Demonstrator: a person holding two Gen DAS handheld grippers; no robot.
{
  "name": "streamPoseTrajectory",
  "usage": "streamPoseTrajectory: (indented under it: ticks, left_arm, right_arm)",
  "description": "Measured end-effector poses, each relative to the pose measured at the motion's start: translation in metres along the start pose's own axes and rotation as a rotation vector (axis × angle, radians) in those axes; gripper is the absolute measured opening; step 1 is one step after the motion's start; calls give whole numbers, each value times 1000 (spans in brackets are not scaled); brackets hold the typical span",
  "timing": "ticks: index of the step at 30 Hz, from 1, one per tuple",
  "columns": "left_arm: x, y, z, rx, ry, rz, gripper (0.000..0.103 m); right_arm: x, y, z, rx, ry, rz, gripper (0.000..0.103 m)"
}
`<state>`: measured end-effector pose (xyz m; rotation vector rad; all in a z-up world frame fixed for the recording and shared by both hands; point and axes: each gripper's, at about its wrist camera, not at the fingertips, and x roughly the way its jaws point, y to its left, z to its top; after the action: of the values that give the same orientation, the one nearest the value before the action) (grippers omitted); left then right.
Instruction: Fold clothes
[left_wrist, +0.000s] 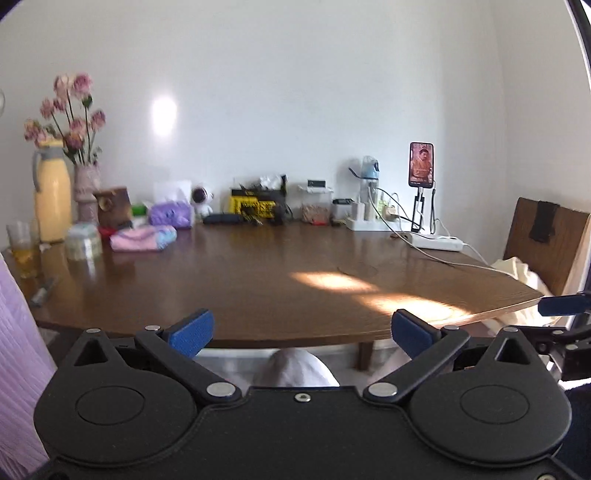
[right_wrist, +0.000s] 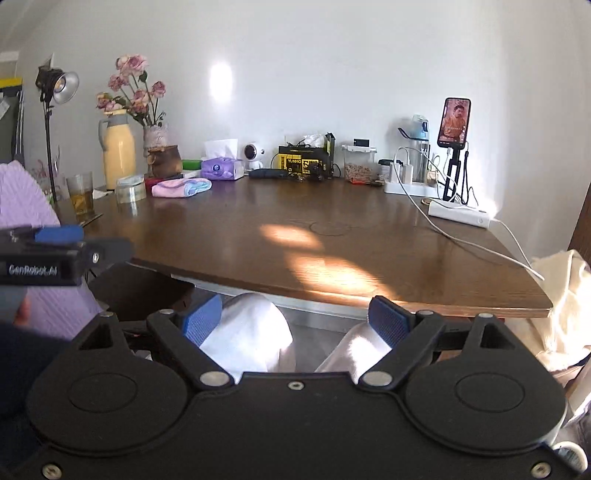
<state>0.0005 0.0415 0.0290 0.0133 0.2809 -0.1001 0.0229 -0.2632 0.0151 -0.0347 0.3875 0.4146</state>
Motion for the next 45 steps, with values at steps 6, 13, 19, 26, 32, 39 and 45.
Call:
streamPoseTrajectory:
  ticks: [6, 13, 19, 26, 32, 39, 45]
  left_arm:
    - [-3, -12, -2, 36, 8, -46, 103]
    - [3, -17, 9, 61, 4, -57, 103]
    - [6, -18, 12, 77, 12, -74, 103]
    - [4, -21, 12, 102, 10, -99, 103]
    - [6, -21, 10, 82, 31, -107, 103]
    - [8, -22, 11, 50, 37, -79, 103]
    - [9, -22, 13, 48, 39, -75, 103]
  right_arm:
    - [-6, 1, 7, -13, -40, 22, 90]
    - [7, 14, 16, -57, -77, 69, 90]
    - [12, 15, 20, -51, -85, 55, 90]
    - [13, 15, 21, -51, -93, 38, 90]
    - [12, 13, 21, -39, -95, 42, 90]
    - [13, 14, 19, -39, -82, 59, 90]
    - [15, 14, 18, -31, -74, 66, 90]
